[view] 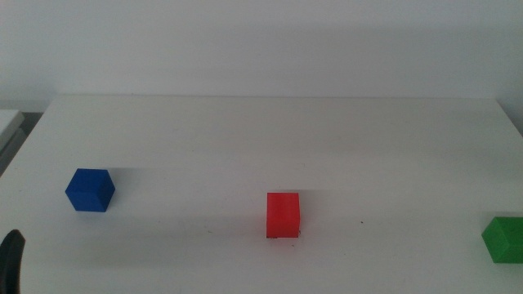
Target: Stack red cubes first, then green, then blue cubes in a specific spot.
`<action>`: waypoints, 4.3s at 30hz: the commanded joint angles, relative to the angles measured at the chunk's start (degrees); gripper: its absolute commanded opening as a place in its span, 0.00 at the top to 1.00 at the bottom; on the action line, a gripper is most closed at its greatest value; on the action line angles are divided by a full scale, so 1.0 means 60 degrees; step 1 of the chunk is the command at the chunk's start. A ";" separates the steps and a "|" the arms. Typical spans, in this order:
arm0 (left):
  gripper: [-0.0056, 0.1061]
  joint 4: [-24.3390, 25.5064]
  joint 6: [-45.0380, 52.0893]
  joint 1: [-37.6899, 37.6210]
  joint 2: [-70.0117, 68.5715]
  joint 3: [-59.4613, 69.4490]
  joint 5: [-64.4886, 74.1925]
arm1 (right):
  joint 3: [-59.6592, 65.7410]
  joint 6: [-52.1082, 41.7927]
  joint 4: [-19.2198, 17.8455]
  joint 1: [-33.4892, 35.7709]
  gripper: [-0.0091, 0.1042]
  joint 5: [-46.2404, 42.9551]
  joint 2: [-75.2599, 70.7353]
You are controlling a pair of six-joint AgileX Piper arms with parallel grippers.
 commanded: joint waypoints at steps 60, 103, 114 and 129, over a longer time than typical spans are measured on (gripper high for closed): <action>0.11 -0.0005 0.0011 -0.0068 -0.0028 0.0005 -0.0119 | -0.3736 0.6360 -0.1657 0.5074 0.93 0.1615 0.4960; 0.11 -0.0005 0.0027 -0.0068 -0.0028 0.0005 -0.0119 | -0.7778 0.8234 -0.2325 0.8258 0.93 0.1615 0.9495; 0.11 -0.0005 0.0010 -0.0068 -0.0028 0.0005 -0.0119 | -0.7778 0.8439 -0.2249 0.8258 0.93 0.1615 0.9604; 0.11 -0.0005 0.0010 -0.0068 -0.0028 0.0005 -0.0119 | -0.7778 0.8868 -0.2565 0.8258 0.93 0.1615 0.9604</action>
